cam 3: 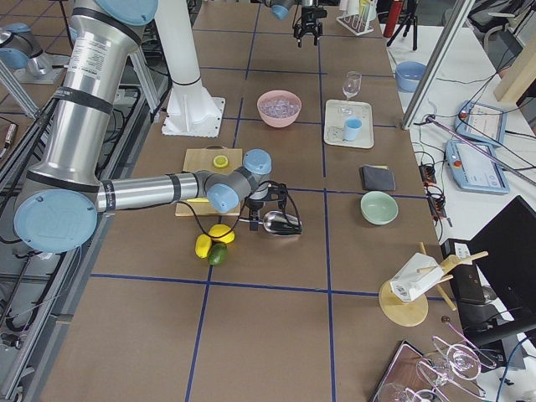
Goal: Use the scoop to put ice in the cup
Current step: 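Reach the right gripper to the metal scoop while the left arm moves inward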
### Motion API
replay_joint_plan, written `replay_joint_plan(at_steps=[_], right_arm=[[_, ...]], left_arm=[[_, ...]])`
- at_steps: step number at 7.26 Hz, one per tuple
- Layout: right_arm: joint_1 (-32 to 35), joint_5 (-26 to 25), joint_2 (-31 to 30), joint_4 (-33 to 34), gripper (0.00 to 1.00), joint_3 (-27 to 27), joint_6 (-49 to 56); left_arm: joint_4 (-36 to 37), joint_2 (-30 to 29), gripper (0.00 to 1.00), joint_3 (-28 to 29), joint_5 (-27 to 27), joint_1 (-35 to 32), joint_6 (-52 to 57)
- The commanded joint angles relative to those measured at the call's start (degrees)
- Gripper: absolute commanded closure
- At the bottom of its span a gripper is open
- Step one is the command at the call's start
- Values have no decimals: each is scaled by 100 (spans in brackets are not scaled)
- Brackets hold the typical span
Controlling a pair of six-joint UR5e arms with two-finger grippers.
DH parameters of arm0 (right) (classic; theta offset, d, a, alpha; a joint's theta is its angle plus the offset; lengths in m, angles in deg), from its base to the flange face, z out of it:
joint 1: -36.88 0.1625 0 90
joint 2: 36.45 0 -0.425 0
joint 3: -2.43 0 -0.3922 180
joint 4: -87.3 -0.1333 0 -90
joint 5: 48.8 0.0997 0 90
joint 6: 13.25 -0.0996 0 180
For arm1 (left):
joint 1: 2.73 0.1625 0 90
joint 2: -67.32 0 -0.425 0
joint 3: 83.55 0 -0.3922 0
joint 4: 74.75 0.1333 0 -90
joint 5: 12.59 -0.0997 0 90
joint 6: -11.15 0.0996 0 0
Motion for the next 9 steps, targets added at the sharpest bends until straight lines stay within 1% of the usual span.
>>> replay_joint_plan(at_steps=[1, 2, 4, 5, 6, 7, 8, 9], right_arm=[[-132, -9, 155, -8, 18, -192, -45], [-132, 0, 146, -9, 30, -201, -37], [-123, 44, 120, 0, 62, -201, -37], [-132, 44, 111, 0, 74, -201, -37], [-123, 44, 103, -8, 97, -201, -37], [-106, 61, 94, -9, 100, -184, -11], [-97, 61, 85, -17, 100, -140, -19], [-53, 61, 85, -78, 100, 26, -19]], left_arm=[[0, 0, 0, 20, -9, 0, -1], [0, 0, 0, 28, -9, 0, -1], [9, -9, 0, 37, -26, 0, 17], [9, -9, 0, 37, -35, 0, 26], [0, -9, 0, 37, -44, 0, 26], [9, -9, 0, 55, -53, 0, 34], [9, -9, 0, 55, -53, 0, 35], [9, -18, 0, 29, -53, 0, 35]])
